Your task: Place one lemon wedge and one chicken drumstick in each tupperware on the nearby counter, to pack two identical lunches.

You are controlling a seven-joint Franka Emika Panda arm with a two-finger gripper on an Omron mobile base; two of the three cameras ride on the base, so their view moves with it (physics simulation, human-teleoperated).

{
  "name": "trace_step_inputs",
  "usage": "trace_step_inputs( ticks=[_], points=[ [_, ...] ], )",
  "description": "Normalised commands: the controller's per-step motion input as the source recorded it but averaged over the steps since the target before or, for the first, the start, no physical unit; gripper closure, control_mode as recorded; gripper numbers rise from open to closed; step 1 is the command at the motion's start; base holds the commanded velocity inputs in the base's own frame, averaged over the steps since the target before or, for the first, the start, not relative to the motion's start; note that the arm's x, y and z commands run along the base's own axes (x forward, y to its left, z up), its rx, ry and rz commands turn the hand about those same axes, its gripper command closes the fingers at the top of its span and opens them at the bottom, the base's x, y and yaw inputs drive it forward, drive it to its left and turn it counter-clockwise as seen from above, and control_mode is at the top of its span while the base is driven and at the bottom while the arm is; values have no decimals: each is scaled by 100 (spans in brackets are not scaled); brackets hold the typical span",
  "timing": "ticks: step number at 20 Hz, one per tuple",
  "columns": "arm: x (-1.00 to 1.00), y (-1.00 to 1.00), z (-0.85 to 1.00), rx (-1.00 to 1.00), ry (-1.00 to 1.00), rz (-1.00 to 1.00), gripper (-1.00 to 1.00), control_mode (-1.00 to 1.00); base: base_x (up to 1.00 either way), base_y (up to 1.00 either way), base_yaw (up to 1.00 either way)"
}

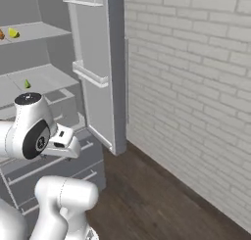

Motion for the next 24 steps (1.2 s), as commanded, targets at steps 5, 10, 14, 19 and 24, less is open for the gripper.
trace_step_inputs(
  ticks=[5, 10, 14, 19, 24],
  points=[
    [0, 0, 0, 0, 0, 0, -100, 100, 39, -4, 43],
    [0, 0, 0, 0, 0, 0, -100, 100, 80, -79, 45],
    [0, 0, 0, 0, 0, 0, -100, 100, 76, -38, 42],
    [0, 0, 0, 0, 0, 0, -100, 100, 21, 25, 37],
    [0, 0, 0, 0, 0, 0, -100, 100, 17, 6, 30]
  ],
)
